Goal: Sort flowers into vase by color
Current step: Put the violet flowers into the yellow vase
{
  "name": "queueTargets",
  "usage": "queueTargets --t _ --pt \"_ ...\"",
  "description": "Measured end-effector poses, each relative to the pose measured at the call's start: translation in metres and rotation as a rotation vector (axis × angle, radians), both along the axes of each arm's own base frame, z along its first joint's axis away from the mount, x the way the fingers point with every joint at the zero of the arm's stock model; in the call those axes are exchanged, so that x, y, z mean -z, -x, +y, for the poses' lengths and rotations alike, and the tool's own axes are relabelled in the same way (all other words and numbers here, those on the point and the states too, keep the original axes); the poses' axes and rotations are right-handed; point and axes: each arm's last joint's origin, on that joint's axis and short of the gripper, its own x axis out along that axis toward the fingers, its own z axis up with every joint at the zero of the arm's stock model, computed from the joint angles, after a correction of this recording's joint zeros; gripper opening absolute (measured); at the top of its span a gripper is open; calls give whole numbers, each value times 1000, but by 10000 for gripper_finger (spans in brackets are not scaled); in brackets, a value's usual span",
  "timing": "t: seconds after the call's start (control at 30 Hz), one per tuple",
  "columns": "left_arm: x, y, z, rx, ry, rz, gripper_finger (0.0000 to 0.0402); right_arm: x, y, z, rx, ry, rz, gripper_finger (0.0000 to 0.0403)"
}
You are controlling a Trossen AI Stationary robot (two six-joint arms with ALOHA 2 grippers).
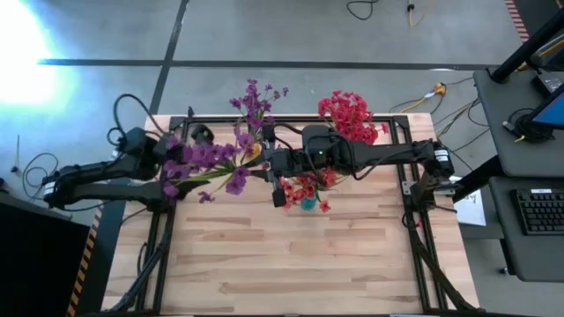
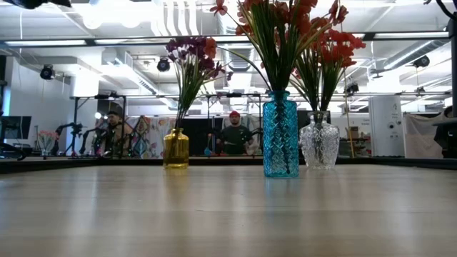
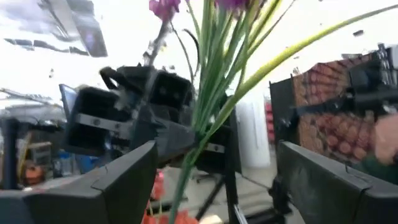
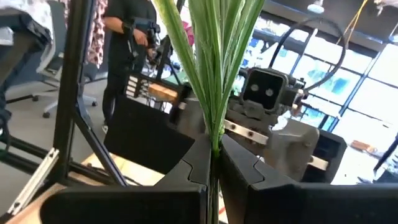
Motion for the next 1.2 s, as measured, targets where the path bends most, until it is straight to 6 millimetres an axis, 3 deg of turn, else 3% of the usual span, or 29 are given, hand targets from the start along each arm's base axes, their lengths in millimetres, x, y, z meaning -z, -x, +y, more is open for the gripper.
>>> queueTargets --t 0.13,0.3,0.83,1.1,1.2 --pt "1 -12 0 76 -61 32 314 2 -1 -7 17 -1 14 13" --pt "-11 -25 5 -1 -25 28 314 4 -1 -11 29 -14 22 13" --pt "-42 -68 14 -10 -39 109 314 8 -1 -13 34 -18 62 13" --pt "-45 -77 17 -42 -28 118 308 9 -1 -14 39 -19 67 13" --pt "-45 -77 19 -88 0 125 286 9 -1 -15 65 -20 71 13"
